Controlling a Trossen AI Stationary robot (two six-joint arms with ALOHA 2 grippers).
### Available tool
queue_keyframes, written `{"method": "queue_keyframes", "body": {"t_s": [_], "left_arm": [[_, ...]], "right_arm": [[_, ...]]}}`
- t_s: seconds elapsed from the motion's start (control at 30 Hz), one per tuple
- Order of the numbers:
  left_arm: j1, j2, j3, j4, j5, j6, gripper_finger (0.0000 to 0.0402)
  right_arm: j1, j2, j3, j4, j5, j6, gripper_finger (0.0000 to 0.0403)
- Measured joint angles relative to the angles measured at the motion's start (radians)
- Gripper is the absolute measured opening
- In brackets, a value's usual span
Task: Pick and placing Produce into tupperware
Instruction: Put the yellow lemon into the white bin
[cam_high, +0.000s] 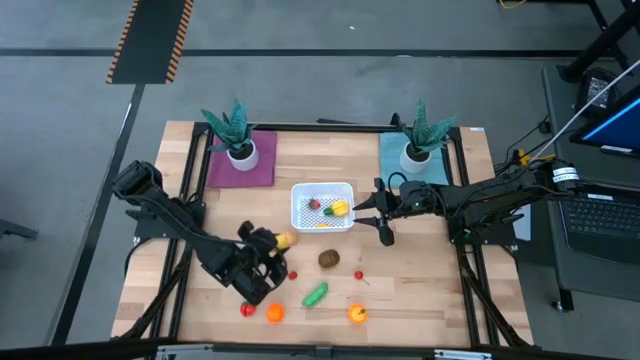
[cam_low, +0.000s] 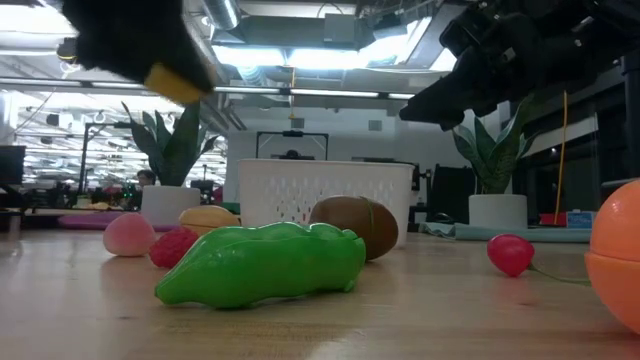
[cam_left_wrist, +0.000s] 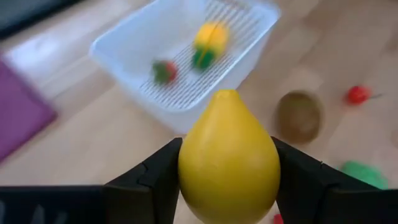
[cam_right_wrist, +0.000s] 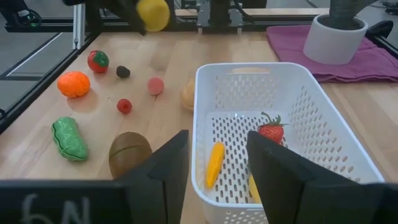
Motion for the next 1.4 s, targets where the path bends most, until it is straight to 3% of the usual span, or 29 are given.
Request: {"method": "queue_keyframes", "body": {"t_s": [0.13,0.4,0.6,0.77,1.1,1.4], "left_arm": [[0.0,0.0,-0.052,0.185,-0.023,0.15,0.0196],[0.017,0.0,-0.23,0.717,-0.016,0.493,0.0196],[0.055,0.0,-0.376,1.132,0.065,0.745,0.0196],[0.111,0.0,-0.47,1.407,0.19,0.926,0.0196],[0.237,-0.001,-0.55,1.581,0.351,1.113,0.0196],[0.378,-0.001,-0.589,1.677,0.507,1.137,0.0196]], "right_arm": [[0.0,0.0,0.0,0.0,0.0,0.0,0.0163],[0.008,0.0,0.0,0.0,-0.003,-0.018,0.0163],[0.008,0.0,0.0,0.0,-0.003,-0.019,0.0163],[0.008,0.0,0.0,0.009,-0.003,-0.024,0.0163],[0.008,0.0,0.0,0.069,-0.003,-0.044,0.0163],[0.008,0.0,0.0,0.108,0.016,-0.024,0.0163]]}}
